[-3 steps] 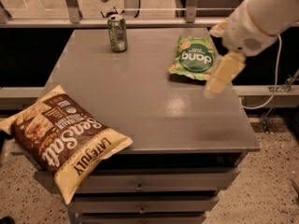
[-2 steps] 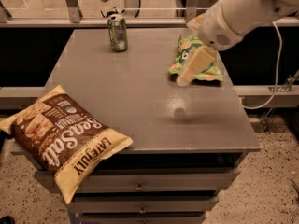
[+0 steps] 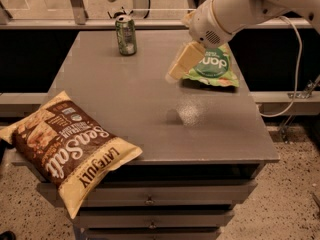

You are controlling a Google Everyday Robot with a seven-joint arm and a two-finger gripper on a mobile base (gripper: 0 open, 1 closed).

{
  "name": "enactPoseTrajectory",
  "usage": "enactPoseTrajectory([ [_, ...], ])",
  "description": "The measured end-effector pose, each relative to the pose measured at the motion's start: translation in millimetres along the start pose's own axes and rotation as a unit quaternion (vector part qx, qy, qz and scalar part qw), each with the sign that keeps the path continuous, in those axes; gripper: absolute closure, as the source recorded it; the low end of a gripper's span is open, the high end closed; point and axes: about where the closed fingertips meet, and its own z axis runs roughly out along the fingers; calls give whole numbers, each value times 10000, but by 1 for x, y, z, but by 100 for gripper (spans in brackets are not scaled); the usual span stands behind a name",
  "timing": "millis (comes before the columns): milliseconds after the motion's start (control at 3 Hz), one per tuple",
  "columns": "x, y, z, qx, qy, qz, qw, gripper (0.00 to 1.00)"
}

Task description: Knock green can over

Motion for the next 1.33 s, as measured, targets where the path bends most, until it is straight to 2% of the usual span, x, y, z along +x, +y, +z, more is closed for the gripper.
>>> enactPoseTrajectory([
  [333, -9, -18, 28, 187, -326, 155, 9992, 0],
  [667, -16, -51, 73, 367, -724, 327, 9962, 0],
  [1000, -16, -87, 116, 584, -1019, 620, 9911, 0],
  [1333, -15, -132, 166, 826, -1442, 1176, 9791, 0],
])
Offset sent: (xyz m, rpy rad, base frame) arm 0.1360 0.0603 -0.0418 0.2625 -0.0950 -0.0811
